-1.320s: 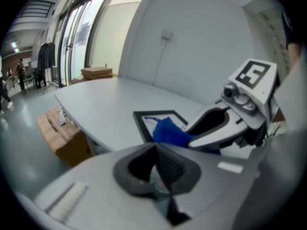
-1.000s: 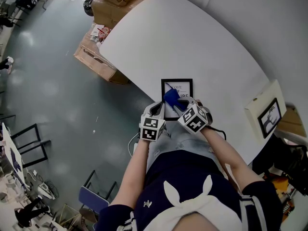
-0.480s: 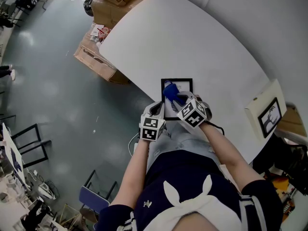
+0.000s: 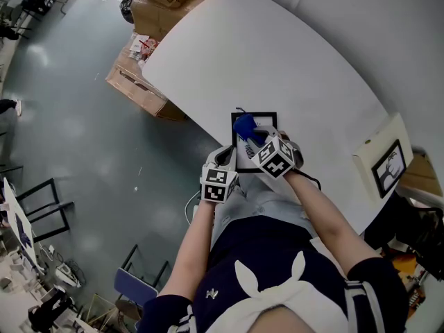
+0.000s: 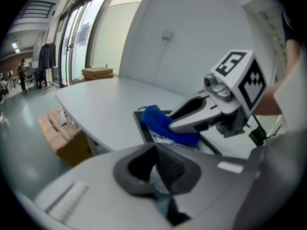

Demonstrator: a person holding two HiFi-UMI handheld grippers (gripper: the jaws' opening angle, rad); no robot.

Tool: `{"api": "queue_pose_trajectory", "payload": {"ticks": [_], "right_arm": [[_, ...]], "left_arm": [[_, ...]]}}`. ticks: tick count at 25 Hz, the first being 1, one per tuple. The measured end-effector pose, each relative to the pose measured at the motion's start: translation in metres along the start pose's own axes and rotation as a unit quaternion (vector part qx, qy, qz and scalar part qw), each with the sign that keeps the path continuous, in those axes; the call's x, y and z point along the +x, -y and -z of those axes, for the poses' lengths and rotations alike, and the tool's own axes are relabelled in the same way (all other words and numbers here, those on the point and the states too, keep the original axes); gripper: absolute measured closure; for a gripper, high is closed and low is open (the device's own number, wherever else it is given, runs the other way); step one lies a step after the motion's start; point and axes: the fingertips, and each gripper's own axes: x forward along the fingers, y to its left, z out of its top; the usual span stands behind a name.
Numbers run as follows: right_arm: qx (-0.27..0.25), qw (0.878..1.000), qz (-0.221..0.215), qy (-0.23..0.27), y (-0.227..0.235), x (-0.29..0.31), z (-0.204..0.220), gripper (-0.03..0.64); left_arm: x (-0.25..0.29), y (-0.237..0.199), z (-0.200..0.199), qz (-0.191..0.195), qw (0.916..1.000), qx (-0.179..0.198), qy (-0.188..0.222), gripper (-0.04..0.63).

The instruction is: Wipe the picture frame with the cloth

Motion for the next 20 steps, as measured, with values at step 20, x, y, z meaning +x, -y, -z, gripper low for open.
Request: {"api": "queue_pose_trajectory", "payload": {"ticks": [20], "right_arm": [[0.008,1.000,0.024,0.005,0.013,0.004,-0.008,0.546]], "left_arm": [[0.001,0.001,0.001,-0.002,1.0000,-0.002,-0.001,0.594]]}}
